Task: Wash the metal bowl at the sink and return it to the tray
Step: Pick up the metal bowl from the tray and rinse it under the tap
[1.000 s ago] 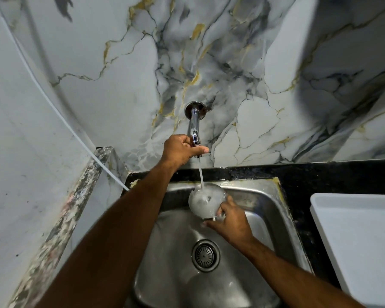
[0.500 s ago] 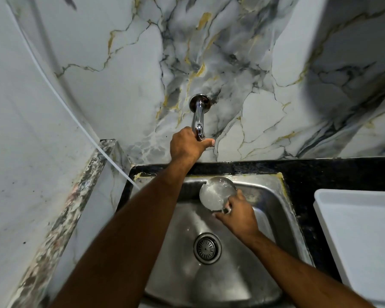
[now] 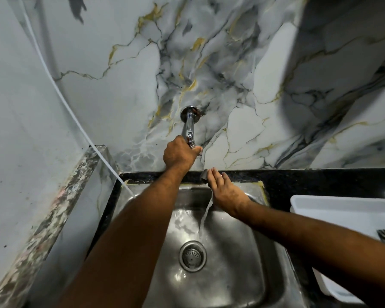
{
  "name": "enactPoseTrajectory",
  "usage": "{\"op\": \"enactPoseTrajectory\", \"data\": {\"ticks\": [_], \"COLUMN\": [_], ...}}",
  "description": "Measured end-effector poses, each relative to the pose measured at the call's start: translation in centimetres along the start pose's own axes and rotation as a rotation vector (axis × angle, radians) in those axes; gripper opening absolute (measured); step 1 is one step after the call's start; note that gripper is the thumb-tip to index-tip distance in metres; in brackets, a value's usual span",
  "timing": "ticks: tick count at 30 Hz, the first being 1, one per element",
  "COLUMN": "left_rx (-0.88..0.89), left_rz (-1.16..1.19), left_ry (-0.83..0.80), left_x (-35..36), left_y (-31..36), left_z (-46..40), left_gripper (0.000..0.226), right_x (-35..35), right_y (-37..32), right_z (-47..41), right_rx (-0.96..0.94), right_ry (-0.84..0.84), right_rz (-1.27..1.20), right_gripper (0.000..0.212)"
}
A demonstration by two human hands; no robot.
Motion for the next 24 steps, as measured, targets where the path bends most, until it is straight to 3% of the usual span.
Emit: {"op": "enactPoseTrajectory", "data": {"ticks": [3, 6, 9, 12, 16, 18, 22, 24], "left_rx": [0.009, 0.031, -0.003, -0.132, -0.556, -0.686, -0.741, -0.679], "left_rz": [0.029, 0.132, 0.198, 0.318, 0.936, 1.269, 1.847, 1.958], "left_ry": [-0.012, -0.031, -0.102, -0.282, -0.753, -0.886, -0.907, -0.915], "left_x": [0.1, 0.8, 2.9, 6.3, 12.2, 13.7, 14.9, 15.3], "left_y": [0.0, -0.8, -3.3, -6.1, -7.3, -6.0, -2.2, -1.0], "left_z": [0.8, 2.4, 4.7, 7.7, 15.5, 18.6, 22.1, 23.3], "left_gripper": [0.05, 0.037, 0.041, 0.063, 0.074, 0.081, 0.087, 0.086], "right_x": [-1.2, -0.8, 0.8, 2.6, 3.3, 3.2, 2.3, 1.9], "right_y": [1.6, 3.7, 4.7, 3.8, 2.4, 2.0, 2.1, 2.8], "right_z": [0.9, 3.4, 7.4, 10.9, 13.0, 13.5, 15.0, 16.1], "right_rx": [0.11, 0.372, 0.722, 0.942, 0.944, 0.876, 0.669, 0.594], "right_ry": [-0.073, -0.118, -0.004, 0.209, 0.356, 0.382, 0.337, 0.268], "right_rz": [-0.063, -0.451, -1.004, -1.42, -1.512, -1.535, -1.536, -1.529], "right_gripper": [0.062, 0.051, 0.057, 0.032, 0.046, 0.049, 0.047, 0.07]}}
Point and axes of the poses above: each hand's wrist, its own z-axis away from the middle knuckle, its own x-axis out of the palm, y = z × x, the point moved 8 cm from there along -z, towards the middle knuckle, and after that the axes turned 1 degree about z, right-handed, at the moved point
